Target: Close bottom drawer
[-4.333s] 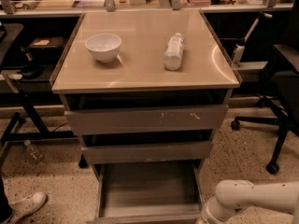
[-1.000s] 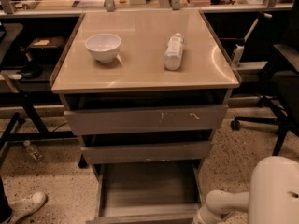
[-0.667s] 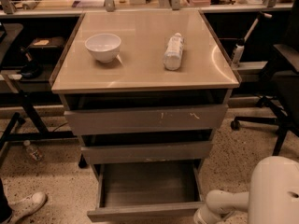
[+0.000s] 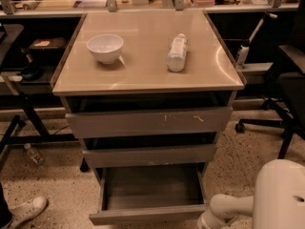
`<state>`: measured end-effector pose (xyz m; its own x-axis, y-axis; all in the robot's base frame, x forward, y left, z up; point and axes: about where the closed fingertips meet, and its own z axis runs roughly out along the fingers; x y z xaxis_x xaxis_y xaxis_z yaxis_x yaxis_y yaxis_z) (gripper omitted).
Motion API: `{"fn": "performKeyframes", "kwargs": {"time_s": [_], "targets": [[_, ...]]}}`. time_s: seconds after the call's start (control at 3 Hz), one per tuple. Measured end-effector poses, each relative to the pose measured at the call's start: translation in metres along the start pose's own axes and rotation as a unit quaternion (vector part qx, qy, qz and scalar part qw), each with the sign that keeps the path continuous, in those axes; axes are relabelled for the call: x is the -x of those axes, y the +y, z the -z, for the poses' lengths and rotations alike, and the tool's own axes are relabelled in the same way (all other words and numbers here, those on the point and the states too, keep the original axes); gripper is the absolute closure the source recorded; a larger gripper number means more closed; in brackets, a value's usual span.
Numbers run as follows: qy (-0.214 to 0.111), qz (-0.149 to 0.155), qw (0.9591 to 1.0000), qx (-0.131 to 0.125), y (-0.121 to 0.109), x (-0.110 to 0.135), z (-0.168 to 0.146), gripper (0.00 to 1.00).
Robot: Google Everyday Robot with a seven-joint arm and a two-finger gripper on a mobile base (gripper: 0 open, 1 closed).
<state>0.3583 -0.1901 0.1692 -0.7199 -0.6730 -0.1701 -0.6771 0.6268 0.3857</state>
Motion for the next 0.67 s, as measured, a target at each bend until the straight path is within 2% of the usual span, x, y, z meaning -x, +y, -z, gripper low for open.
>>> {"fn": "performKeyframes", "kwargs": {"time_s": [0.67], "targets": [[0.0,0.0,1.0,0.0,0.0001,0.0,-0.0001,0.66]]}}
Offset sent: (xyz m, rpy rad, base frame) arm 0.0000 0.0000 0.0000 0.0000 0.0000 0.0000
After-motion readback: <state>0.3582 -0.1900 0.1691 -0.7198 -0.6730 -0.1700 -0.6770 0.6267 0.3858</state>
